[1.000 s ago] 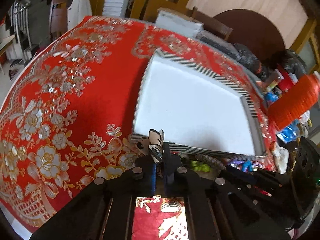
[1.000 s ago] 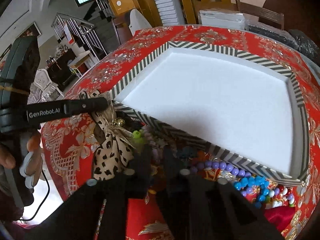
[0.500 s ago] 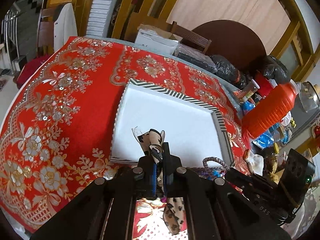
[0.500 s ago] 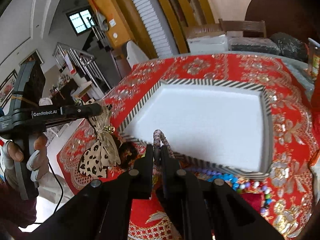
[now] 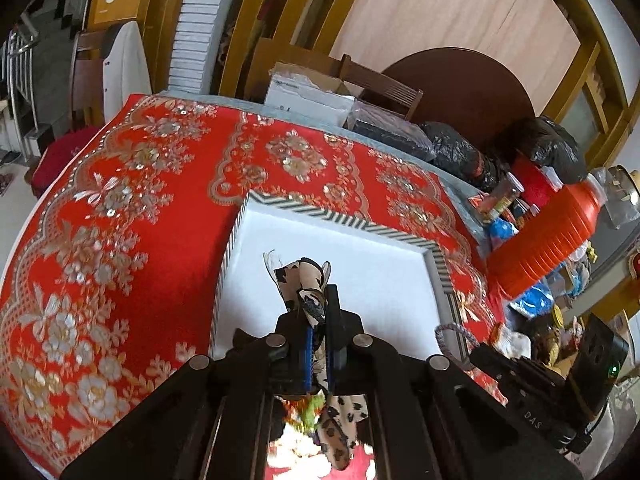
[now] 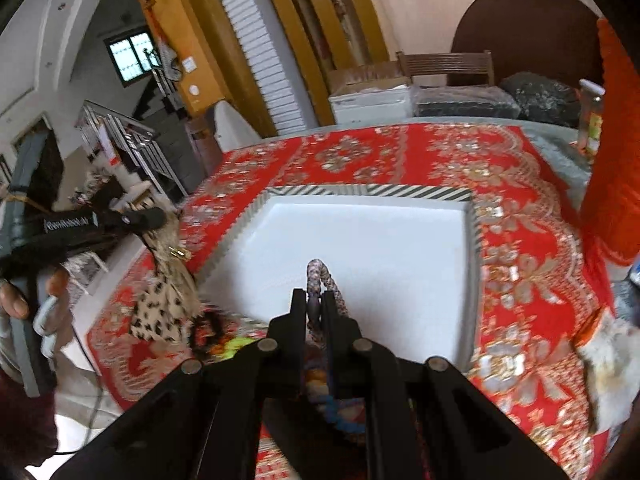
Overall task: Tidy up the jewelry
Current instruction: 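Carry the bow over the tray with left gripper while right gripper drops the silver bangle in, then lower the bow into the tray and open the left gripper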
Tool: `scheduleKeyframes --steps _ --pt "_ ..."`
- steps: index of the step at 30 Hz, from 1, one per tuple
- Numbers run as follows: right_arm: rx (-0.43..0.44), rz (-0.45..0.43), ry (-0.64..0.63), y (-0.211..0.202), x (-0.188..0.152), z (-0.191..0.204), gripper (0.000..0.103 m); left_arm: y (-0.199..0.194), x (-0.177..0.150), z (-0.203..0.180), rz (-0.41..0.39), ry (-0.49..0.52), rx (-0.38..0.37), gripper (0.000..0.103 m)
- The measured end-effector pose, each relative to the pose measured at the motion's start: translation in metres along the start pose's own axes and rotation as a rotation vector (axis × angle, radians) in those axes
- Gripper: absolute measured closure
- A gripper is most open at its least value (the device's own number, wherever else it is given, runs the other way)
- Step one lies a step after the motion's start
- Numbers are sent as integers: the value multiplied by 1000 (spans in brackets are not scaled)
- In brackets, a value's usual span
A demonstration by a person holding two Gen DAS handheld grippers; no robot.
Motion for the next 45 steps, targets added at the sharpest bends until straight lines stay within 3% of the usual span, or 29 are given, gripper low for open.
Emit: scheduleKeyframes --steps 6,14,19,23,26,28,38,45 --pt "-121 16 -56 19 9 -20 96 43 6 11 52 -31 -12 103" --pt "-284 92 -139 52 1 -45 96 95 -11 41 153 -59 41 103" --pt "-251 196 -99 81 -17 -56 96 102 -13 48 143 -61 56 103" --pt "-226 234 -24 89 -22 -65 94 101 -10 50 131 -52 62 88" --pt "-184 221 49 83 -20 -68 82 94 -9 48 113 -51 46 79" --pt "-162 202 86 77 -18 -69 67 86 -6 46 89 -44 53 76" --pt "-138 152 101 56 -18 -52 65 59 -13 22 30 65 116 75" --pt "-148 114 65 35 -21 -30 56 48 -28 4 8 114 147 75"
Point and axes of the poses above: each gripper's, at about its wrist camera, not at the fingertips, and y roughly the way its jaws point, z to its left, x to its top, the point moved 6 cm from there along y, roughly the way its jaws point, and after that the axes turned 5 degrees about y, right-handed, at the moved point
